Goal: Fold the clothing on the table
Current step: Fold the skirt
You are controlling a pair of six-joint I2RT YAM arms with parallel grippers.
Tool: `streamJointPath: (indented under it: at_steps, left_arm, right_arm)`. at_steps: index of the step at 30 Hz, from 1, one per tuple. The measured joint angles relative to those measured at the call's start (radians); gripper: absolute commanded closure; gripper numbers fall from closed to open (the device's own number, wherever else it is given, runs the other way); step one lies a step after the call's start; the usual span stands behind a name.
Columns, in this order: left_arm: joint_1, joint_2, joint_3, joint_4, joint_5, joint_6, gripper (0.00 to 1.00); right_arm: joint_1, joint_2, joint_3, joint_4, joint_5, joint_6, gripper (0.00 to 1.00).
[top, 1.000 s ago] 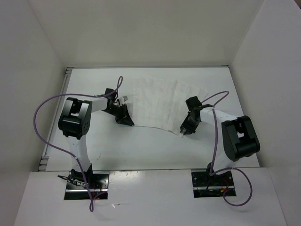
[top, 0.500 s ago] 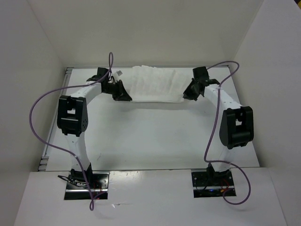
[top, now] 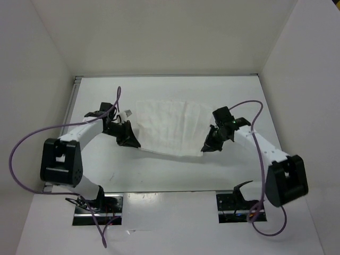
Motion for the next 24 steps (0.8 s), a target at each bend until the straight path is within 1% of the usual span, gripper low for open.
streamJointPath:
  at_steps: [3,5,7,9,12,16,20,24]
  left_arm:
    - [0.0,-0.16,-0.001,-0.094,-0.017,0.013,1.0]
    - [0.0,-0.254,0.018,-0.154,-0.03,0.01,1.0]
    - [0.0,-0.314,0.058,-0.198,-0.043,0.006,1.0]
    - [0.001,-0.318,0.106,-0.21,-0.058,0.001,1.0]
    - [0.01,-0.252,0.145,-0.164,-0.068,-0.028,1.0]
    - [0.019,-0.06,0.178,-0.05,-0.078,-0.099,1.0]
    - [0.019,0.14,0.274,0.048,-0.084,-0.163,1.0]
    - [0.019,0.264,0.402,0.094,-0.098,-0.192,1.0]
  right_arm:
    - [0.076,-0.164,0.009,-0.095,-0.021,0.048,1.0]
    - [0.087,-0.241,0.043,-0.16,-0.023,0.074,1.0]
    - [0.082,-0.27,0.095,-0.204,-0.015,0.094,1.0]
    - [0.058,-0.257,0.142,-0.216,-0.011,0.094,1.0]
    - [0.003,-0.187,0.203,-0.21,0.018,0.08,1.0]
    - [-0.04,-0.048,0.281,-0.137,0.057,0.058,1.0]
    - [-0.072,0.063,0.323,-0.051,0.082,0.042,1.0]
    - [-0.078,0.165,0.355,0.018,0.115,0.032,1.0]
